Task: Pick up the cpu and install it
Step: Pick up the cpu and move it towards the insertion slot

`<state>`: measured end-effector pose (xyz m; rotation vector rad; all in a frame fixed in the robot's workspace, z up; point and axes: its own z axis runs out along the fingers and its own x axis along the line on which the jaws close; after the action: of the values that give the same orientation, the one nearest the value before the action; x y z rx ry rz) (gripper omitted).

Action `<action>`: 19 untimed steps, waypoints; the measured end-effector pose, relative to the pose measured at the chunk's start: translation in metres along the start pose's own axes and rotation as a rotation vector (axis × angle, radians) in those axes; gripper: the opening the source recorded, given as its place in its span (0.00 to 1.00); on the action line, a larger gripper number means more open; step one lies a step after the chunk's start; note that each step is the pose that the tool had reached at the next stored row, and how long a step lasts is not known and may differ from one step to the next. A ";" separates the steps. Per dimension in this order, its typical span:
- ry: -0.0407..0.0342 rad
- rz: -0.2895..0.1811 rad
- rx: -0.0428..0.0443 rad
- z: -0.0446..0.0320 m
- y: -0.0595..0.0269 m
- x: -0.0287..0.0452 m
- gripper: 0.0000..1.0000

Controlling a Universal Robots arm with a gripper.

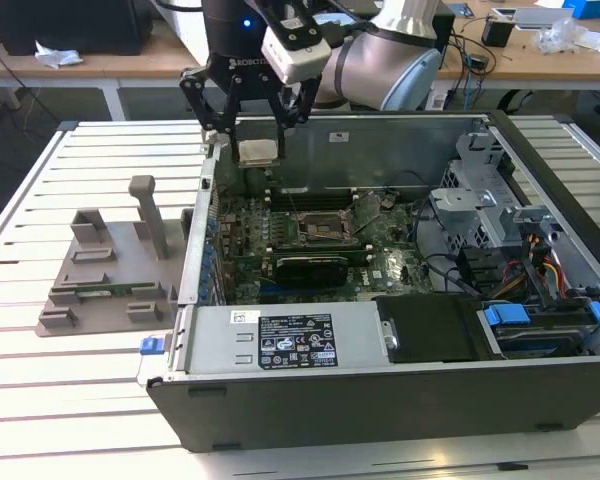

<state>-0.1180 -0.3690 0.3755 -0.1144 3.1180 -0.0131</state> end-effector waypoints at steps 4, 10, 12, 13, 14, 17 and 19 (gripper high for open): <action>0.0004 0.000 0.0044 0.0009 -0.0006 -0.0145 0.55; 0.0012 0.000 0.0055 0.0016 0.0001 -0.0409 0.55; 0.0015 0.000 0.0058 0.0019 0.0004 -0.0552 0.55; 0.0019 0.000 0.0058 0.0020 0.0004 -0.0630 0.55; 0.0025 0.000 0.0056 0.0022 0.0004 -0.0697 0.55; 0.0054 0.000 0.0055 0.0038 0.0005 -0.0801 0.55; 0.0094 0.000 0.0052 0.0091 0.0014 -0.0866 0.55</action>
<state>-0.0315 -0.3613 0.3683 -0.1148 3.1271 -0.0218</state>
